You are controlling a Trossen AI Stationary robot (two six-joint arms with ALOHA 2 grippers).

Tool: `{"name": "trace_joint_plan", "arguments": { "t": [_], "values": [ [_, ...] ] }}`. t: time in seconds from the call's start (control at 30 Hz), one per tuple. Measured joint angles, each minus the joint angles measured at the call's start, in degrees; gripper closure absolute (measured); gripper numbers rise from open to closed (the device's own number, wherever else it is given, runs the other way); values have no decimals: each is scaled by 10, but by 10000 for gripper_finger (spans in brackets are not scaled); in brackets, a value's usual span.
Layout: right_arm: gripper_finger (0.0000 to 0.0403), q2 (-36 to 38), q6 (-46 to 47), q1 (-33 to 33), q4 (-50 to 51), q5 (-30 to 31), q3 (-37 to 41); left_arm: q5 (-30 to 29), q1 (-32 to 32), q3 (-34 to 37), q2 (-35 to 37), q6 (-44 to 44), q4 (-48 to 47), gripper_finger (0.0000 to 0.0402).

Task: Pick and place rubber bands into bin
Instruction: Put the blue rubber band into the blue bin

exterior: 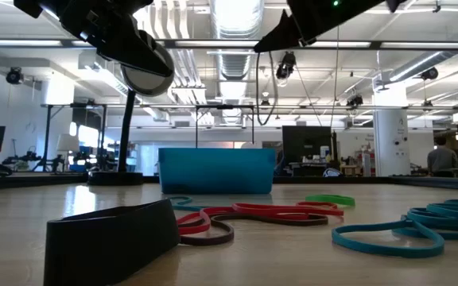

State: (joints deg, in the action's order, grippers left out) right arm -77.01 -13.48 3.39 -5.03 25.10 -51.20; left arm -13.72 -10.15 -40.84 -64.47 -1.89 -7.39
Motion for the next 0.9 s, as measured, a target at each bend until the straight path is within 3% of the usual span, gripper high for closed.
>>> {"name": "trace_joint_plan", "arguments": {
  "t": [0.23, 0.47, 0.73, 0.9],
  "values": [
    [394, -37, -1, -108, -85, -132, 0, 0, 0, 0, 0, -1, 11, 314],
    [394, -122, 24, -184, -194, -237, 0, 0, 0, 0, 0, -1, 10, 314],
    [394, -203, 60, -219, -238, -252, 0, -1, 0, 0, 0, -1, 15, 314],
    [390, -212, 76, -226, -244, -267, 0, -2, 0, 0, 0, -6, 30, 314]
  ]
}}
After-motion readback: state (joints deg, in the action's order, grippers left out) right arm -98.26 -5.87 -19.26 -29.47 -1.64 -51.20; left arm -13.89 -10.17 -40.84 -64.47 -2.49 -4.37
